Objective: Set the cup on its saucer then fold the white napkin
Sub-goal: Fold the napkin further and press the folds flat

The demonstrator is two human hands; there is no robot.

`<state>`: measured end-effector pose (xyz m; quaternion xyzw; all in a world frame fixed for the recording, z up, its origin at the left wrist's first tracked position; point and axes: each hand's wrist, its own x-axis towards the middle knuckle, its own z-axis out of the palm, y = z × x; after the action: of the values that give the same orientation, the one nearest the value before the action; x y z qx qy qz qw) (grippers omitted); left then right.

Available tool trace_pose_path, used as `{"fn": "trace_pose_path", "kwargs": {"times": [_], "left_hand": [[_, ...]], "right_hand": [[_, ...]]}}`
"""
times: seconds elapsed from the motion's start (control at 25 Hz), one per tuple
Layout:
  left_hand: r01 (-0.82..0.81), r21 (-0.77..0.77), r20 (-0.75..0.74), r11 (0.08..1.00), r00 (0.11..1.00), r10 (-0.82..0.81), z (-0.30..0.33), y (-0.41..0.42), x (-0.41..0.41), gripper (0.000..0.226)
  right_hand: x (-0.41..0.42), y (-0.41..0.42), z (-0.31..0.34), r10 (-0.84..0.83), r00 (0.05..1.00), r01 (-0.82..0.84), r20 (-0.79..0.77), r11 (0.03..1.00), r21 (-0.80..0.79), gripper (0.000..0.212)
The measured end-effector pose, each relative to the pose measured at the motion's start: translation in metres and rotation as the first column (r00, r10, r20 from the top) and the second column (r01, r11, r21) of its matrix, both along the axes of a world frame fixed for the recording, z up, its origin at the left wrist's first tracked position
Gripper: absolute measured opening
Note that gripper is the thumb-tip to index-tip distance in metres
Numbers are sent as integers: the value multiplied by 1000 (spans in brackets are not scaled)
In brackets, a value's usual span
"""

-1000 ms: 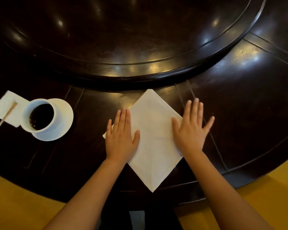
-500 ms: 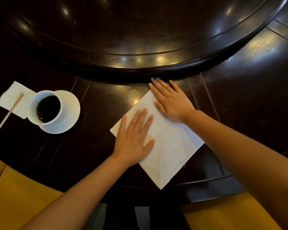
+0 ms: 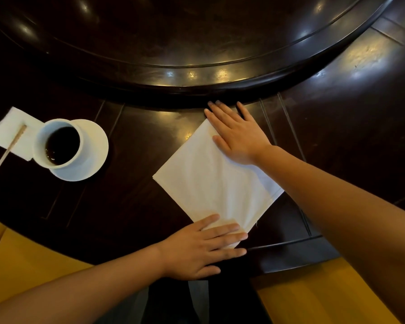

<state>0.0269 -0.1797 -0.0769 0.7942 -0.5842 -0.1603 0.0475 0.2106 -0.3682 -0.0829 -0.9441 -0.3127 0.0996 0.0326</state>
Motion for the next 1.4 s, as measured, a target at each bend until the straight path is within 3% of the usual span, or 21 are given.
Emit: {"fn": "trace_pose_path", "kwargs": {"times": [0.16, 0.32, 0.52, 0.88, 1.0, 1.08, 1.2, 1.4], "left_hand": [[-148, -65, -185, 987, 974, 134, 11, 5, 11, 78], [-369, -56, -68, 928, 928, 365, 22, 27, 26, 67], [-314, -97, 19, 944, 948, 318, 29, 21, 40, 45], [-186, -142, 117, 972, 972, 203, 29, 8, 52, 10], [-180, -174, 146, 968, 968, 206, 27, 6, 52, 7], [-189, -193, 129, 963, 968, 215, 28, 5, 54, 8], [-233, -194, 108, 953, 960, 257, 27, 7, 56, 22], [-359, -281, 11, 890, 926, 377, 24, 28, 53, 19]], "right_hand": [[-19, -6, 17, 21, 997, -28, 75, 996, 90, 59], [-91, -39, 35, 198, 980, -196, 19, 949, 249, 55], [-144, -64, 30, 342, 935, -330, -97, 936, 121, 53], [-137, -55, 21, 437, 889, -456, 135, 872, 177, 19], [-134, -54, 22, 480, 869, -495, 124, 851, 174, 11], [-129, -57, 25, 511, 856, -517, 83, 835, 186, 18], [-123, -63, 31, 479, 877, -475, 34, 854, 214, 27], [-132, -68, 32, 288, 955, -297, 73, 912, 282, 11]]}}
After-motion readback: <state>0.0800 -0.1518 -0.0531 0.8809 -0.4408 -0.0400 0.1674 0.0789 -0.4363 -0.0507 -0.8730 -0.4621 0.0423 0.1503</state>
